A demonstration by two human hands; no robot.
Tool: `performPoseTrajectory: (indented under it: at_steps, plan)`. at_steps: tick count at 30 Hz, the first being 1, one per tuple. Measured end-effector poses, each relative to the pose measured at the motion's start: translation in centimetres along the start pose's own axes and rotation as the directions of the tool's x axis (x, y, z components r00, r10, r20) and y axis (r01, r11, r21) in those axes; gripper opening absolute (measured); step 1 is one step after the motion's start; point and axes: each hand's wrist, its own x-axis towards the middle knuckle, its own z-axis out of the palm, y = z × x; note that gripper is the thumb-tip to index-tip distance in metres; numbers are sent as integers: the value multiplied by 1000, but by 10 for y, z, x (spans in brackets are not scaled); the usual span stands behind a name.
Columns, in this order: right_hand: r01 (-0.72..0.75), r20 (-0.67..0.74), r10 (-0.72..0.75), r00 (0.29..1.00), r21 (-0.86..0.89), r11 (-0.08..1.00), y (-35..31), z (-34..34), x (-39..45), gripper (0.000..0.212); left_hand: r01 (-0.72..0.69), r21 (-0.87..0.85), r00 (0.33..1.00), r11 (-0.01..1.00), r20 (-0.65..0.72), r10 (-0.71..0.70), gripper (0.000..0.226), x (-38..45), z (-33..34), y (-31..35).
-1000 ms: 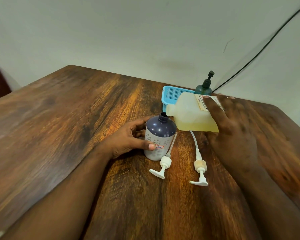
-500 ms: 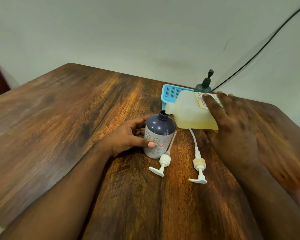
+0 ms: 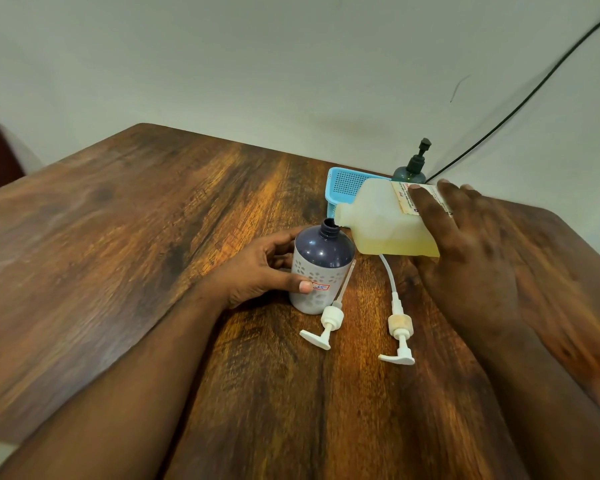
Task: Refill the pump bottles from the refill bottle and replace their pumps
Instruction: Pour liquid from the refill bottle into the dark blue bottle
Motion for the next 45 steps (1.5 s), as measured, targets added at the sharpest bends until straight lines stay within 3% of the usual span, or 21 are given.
performPoseTrajectory:
  at_steps: [45]
  plan:
    - [8, 34, -7, 999, -25, 1000, -3, -7, 1, 77, 34, 62, 999, 997, -21, -33, 84, 1, -3, -2]
